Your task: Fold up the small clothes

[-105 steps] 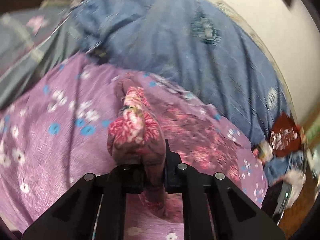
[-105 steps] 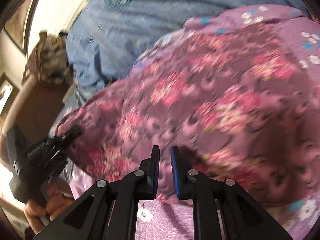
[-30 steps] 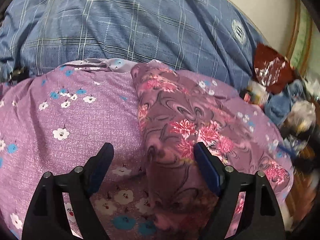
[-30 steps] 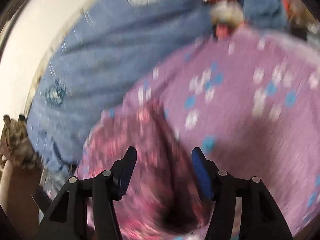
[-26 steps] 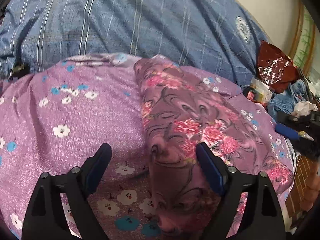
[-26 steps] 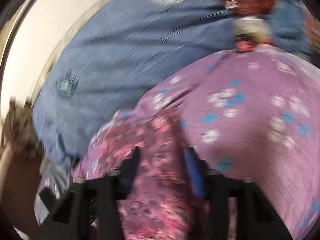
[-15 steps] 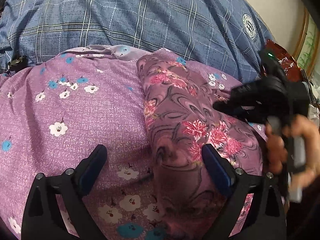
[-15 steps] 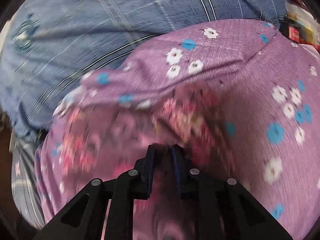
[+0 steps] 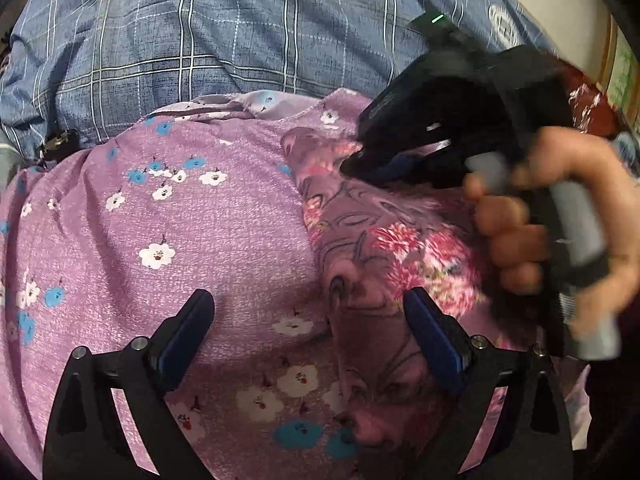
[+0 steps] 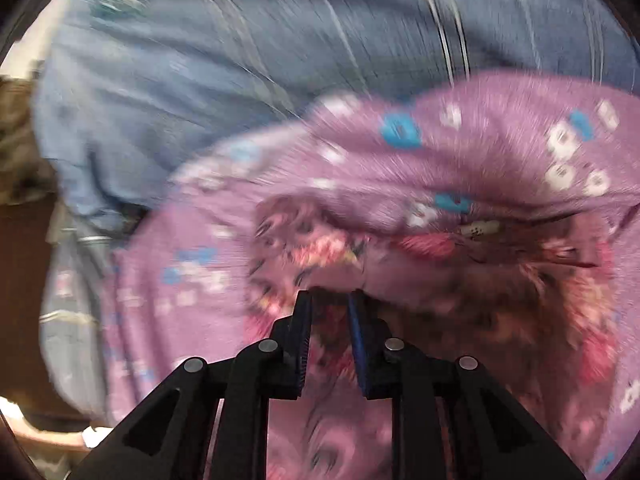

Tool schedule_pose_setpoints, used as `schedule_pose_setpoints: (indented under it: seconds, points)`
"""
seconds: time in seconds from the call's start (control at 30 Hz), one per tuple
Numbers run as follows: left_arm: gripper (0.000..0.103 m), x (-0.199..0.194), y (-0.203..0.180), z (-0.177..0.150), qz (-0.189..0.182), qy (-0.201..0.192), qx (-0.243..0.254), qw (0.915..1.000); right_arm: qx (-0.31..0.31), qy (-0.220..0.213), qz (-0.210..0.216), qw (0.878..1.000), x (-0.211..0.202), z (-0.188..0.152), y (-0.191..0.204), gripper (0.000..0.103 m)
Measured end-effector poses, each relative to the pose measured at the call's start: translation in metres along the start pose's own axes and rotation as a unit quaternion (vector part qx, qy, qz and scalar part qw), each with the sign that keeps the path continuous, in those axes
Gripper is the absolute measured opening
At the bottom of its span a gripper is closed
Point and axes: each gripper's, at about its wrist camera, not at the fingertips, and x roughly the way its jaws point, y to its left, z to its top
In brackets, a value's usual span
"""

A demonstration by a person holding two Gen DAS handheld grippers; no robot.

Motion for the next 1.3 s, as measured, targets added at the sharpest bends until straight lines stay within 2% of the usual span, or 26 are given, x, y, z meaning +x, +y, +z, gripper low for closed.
schedule_pose_setpoints:
  seconds: [0.1,0.17,0.27,0.37,0.47,0.6,0.67,0.8,0.93,1.1,1.3]
  points:
    - [0.097,0.006,0.003,0.001,-0.016,0.012,-0.010,0.9998,0.020,-0.010,0.022,0.999,-0.014,0.000,-0.010,0.018]
    - [0.097,0.005,0.004,0.002,-0.019,0.012,-0.012,0.9997,0.012,-0.039,0.018,0.999,-0.038,-0.011,-0.012,0.022]
    - [0.097,-0.001,0.001,0.001,-0.009,0.003,-0.008,0.9999,-0.004,-0.080,0.030,0.996,-0.080,-0.036,-0.013,0.023]
    - [0.097,-0.008,-0.005,-0.003,0.009,-0.011,0.007,0.9999,-0.023,-0.117,-0.013,0.993,-0.118,-0.073,-0.017,0.025]
    - [0.097,-0.011,-0.009,-0.006,0.022,-0.020,0.016,0.9994,-0.028,-0.127,-0.053,0.990,-0.138,-0.104,-0.023,0.026]
    - [0.097,-0.013,-0.010,-0.008,0.028,-0.025,0.018,0.9991,-0.028,-0.118,-0.105,0.987,-0.133,-0.136,-0.038,0.026]
    - [0.097,-0.013,-0.011,-0.010,0.029,-0.025,0.021,0.9990,-0.023,-0.115,-0.110,0.987,-0.115,-0.145,-0.047,0.027]
    - [0.097,-0.013,-0.014,-0.011,0.038,-0.034,0.028,0.9983,-0.074,-0.142,-0.162,0.974,-0.110,-0.148,-0.028,0.027]
    - [0.097,-0.018,-0.013,-0.008,0.034,-0.039,0.024,0.9984,-0.074,-0.196,-0.170,0.963,-0.123,-0.149,-0.017,0.028]
    - [0.097,-0.040,-0.009,-0.003,0.023,-0.077,0.016,0.9967,-0.120,-0.251,-0.196,0.940,-0.135,-0.156,0.009,0.027]
    - [0.097,-0.045,-0.010,-0.002,0.022,-0.096,0.016,0.9950,-0.134,-0.258,-0.243,0.925,-0.135,-0.156,0.015,0.028]
